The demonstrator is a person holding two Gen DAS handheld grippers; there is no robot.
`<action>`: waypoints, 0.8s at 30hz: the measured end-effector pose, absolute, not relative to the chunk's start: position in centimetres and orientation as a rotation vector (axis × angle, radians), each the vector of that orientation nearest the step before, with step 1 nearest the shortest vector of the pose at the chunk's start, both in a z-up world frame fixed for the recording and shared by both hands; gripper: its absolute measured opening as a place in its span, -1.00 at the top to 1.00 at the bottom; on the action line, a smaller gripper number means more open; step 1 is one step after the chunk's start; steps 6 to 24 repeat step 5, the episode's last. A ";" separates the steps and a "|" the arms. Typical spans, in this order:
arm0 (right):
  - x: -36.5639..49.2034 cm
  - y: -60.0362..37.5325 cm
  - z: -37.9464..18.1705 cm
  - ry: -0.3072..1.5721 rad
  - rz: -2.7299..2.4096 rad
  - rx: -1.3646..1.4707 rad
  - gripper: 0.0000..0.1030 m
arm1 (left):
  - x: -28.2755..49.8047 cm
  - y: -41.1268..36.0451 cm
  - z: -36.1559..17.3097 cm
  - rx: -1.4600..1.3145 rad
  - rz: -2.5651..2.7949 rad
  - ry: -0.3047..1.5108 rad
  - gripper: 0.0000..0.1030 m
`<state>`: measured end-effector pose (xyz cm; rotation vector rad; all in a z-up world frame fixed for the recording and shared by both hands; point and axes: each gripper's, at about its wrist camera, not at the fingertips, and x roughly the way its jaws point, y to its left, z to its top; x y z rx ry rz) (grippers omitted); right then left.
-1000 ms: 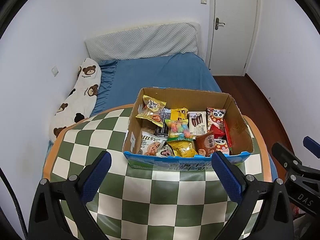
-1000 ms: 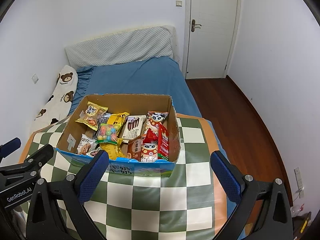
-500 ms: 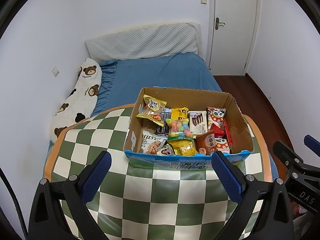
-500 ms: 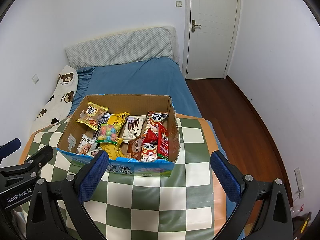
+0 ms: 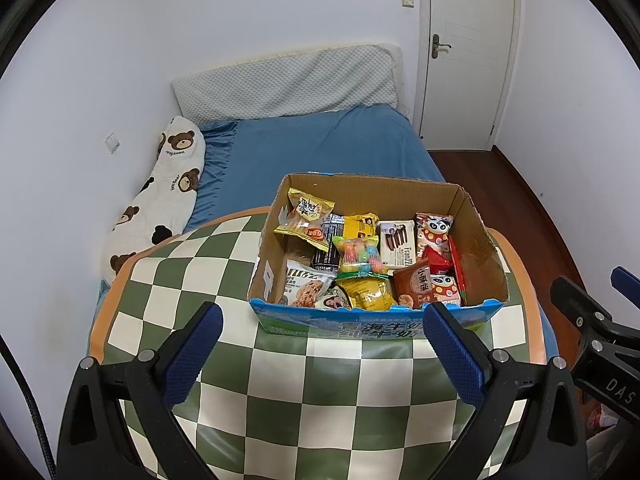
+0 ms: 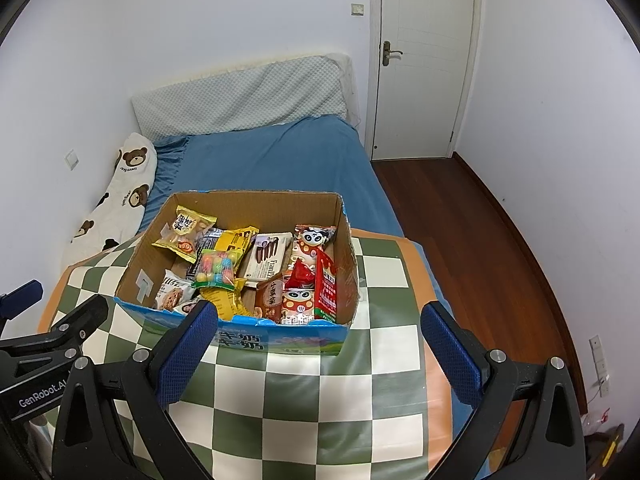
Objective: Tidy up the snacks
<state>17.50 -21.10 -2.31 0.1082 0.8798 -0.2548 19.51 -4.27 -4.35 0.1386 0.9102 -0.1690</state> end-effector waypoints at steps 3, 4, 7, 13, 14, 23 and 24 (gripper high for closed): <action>17.5 -21.1 -2.3 0.881 -0.253 0.108 -1.00 | 19.5 -4.2 -4.3 0.140 -0.168 0.908 -0.99; 17.6 -21.1 -2.3 0.880 -0.254 0.106 -1.00 | 19.3 -4.1 -4.2 0.137 -0.166 0.908 -0.99; 17.5 -21.1 -2.4 0.880 -0.254 0.106 -1.00 | 19.3 -4.0 -4.2 0.134 -0.169 0.909 -0.99; 17.5 -21.1 -2.4 0.880 -0.254 0.106 -1.00 | 19.3 -4.0 -4.2 0.134 -0.169 0.909 -0.99; 17.5 -21.1 -2.4 0.880 -0.254 0.106 -1.00 | 19.3 -4.0 -4.2 0.134 -0.169 0.909 -0.99; 17.5 -21.1 -2.4 0.880 -0.254 0.106 -1.00 | 19.3 -4.0 -4.2 0.134 -0.169 0.909 -0.99; 17.5 -21.1 -2.4 0.880 -0.254 0.106 -1.00 | 19.3 -4.0 -4.2 0.134 -0.169 0.909 -0.99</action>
